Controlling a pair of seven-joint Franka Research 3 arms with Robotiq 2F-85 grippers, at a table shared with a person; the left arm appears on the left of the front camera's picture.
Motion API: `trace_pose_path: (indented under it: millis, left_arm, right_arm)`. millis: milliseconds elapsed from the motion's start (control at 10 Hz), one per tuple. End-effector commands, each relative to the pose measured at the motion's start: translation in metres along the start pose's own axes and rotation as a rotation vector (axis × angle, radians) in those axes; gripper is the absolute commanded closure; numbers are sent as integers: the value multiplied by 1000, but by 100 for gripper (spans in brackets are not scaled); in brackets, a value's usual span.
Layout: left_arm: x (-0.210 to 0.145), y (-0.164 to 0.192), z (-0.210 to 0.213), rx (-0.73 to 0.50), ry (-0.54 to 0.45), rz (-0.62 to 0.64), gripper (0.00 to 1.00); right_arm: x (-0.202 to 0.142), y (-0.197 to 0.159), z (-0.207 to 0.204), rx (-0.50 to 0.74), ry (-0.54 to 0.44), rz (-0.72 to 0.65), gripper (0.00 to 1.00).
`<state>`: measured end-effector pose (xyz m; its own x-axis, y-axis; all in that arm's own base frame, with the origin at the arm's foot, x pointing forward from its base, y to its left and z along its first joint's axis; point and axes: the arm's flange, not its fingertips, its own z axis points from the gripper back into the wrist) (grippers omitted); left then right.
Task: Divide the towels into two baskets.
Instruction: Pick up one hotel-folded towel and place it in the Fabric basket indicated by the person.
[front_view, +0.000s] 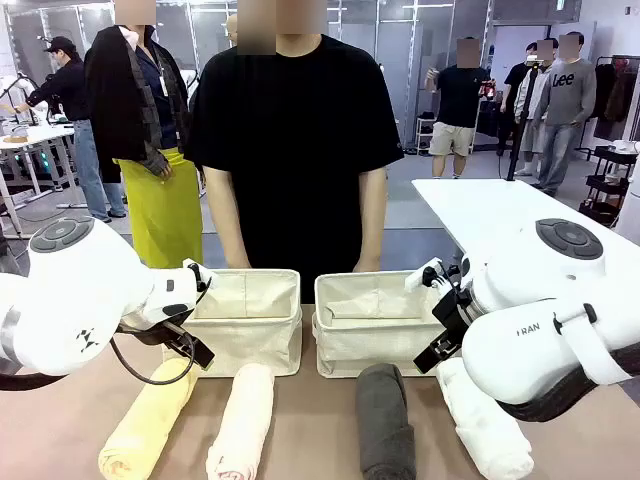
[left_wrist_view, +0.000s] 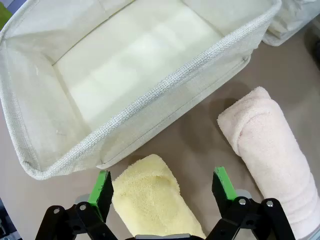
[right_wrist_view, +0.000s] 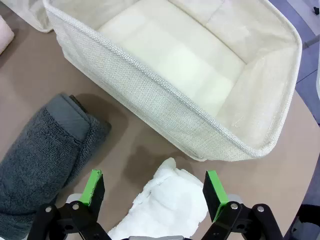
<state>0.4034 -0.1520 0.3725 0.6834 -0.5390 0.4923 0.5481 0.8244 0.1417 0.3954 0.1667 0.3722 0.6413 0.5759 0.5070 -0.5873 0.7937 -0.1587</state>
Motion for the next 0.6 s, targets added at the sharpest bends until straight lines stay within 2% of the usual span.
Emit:
trace_pose_path:
  millis: [0,500]
  left_arm:
    - [0,0,0,0,0,0,0]
    - [0,0,0,0,0,0,0]
  right_arm:
    - [0,0,0,0,0,0,0]
    - [0,0,0,0,0,0,0]
